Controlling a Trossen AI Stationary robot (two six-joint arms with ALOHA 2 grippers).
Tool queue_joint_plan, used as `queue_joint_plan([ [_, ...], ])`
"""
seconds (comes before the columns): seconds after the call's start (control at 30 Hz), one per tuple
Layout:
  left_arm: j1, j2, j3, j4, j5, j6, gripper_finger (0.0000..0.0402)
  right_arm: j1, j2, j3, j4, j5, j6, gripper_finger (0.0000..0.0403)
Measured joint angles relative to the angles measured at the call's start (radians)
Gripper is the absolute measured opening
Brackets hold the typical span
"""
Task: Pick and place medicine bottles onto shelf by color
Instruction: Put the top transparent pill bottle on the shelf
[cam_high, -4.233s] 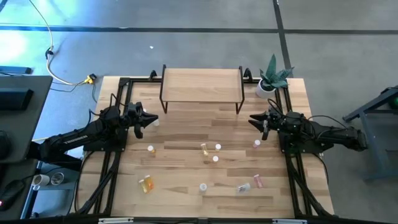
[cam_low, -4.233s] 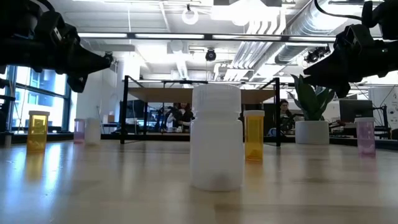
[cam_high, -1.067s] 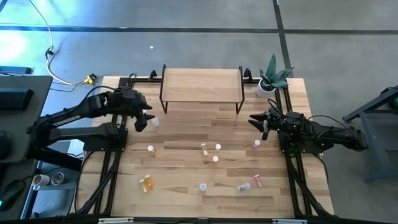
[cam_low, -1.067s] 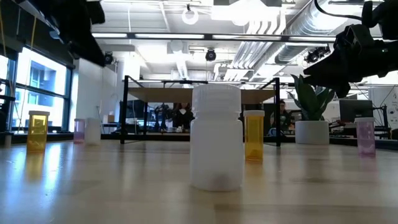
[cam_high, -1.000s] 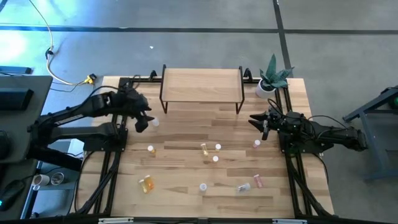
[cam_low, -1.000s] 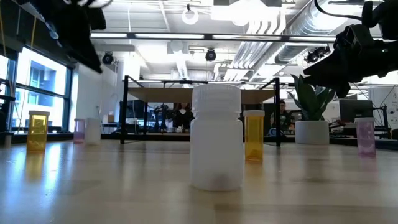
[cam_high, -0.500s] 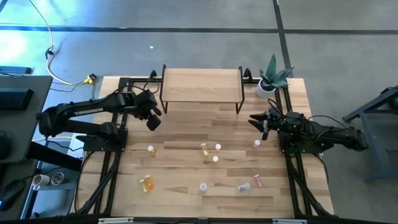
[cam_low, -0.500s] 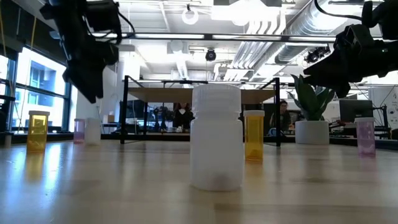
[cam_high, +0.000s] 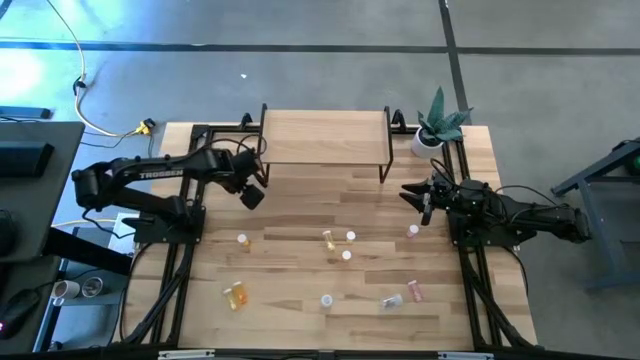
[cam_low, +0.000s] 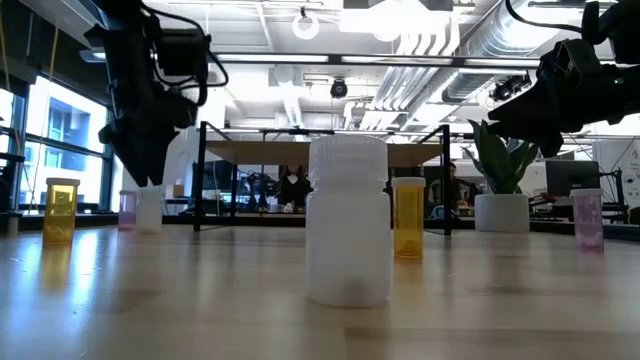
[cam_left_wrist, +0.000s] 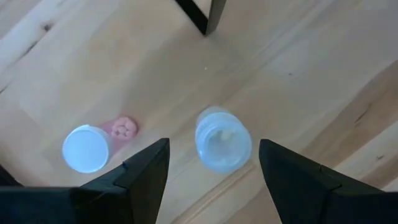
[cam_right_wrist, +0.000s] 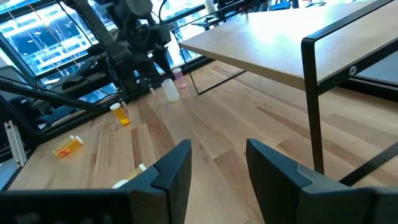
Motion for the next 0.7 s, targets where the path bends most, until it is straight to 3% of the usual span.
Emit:
queue_joint_plan([
  [0.5,0.0,0.108,0.0,0.028,0.001,0.01,0.0236,0.0,0.0,0.0,0.0,0.0,0.0,0.0145],
  [0.7,0.0,0.109,0.0,0.033,0.008,0.027,0.02,0.0,0.0,0.0,0.0,0.0,0.0,0.0145],
])
